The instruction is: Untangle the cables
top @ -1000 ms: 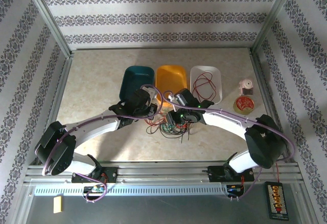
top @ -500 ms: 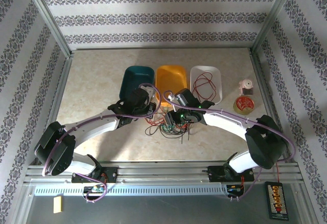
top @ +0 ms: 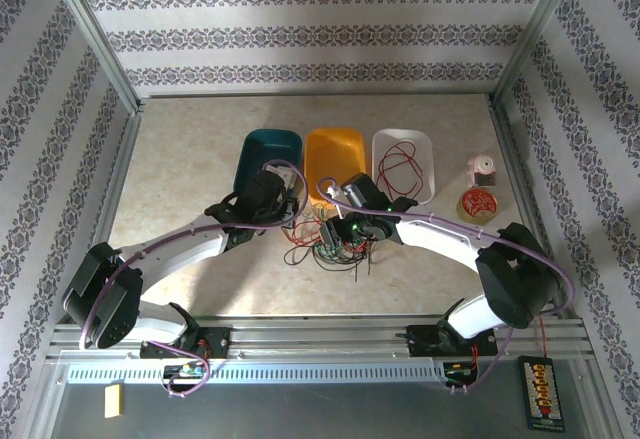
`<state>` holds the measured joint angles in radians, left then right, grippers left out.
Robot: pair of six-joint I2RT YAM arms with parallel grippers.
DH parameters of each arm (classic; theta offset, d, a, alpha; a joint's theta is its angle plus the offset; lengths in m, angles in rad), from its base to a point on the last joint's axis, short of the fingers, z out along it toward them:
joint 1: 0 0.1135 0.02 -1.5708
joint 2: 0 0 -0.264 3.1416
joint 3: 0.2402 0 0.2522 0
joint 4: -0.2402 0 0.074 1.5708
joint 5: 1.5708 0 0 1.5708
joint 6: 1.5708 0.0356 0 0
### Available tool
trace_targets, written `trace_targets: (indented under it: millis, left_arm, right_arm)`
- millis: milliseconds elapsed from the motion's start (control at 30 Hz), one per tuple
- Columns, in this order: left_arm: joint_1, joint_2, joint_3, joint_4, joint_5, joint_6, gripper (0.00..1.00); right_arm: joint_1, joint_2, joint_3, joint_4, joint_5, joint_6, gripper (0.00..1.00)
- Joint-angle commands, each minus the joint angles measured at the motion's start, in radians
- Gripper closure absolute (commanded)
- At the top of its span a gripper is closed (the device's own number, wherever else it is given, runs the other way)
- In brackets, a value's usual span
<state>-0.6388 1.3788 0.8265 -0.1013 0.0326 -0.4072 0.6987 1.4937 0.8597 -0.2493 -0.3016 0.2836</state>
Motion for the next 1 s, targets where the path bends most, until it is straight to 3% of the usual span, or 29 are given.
trace_targets:
  millis: [0,100,167,467,767,967]
  left_arm:
    - [0.014,-0.016,-0.014,-0.003,-0.018,-0.025,1.0]
    - [0.014,-0.018,-0.019,-0.007,-0.018,-0.027,1.0]
    - [0.015,-0.021,-0.024,-0.013,-0.036,-0.036,1.0]
    - [0.036,-0.007,-0.041,-0.041,-0.122,-0.083,1.0]
    - [0.036,0.038,-0.027,-0.048,-0.071,-0.015,1.0]
    - [0.036,0.064,-0.026,-0.037,-0.046,0.005,1.0]
  right_arm:
    - [0.012,0.014,-0.001,0.01,-0.002,-0.001,0.71]
    - [0.01,0.003,-0.001,0.013,0.002,0.001,0.89]
    - [0.009,-0.021,-0.001,0.014,-0.001,0.002,0.95]
    - [-0.016,-0.213,0.037,-0.059,0.026,-0.003,0.97]
    - [-0.115,-0.384,0.115,-0.117,0.024,-0.007,0.99]
    - [-0.16,-0.486,0.182,-0.118,0.115,-0.014,1.0]
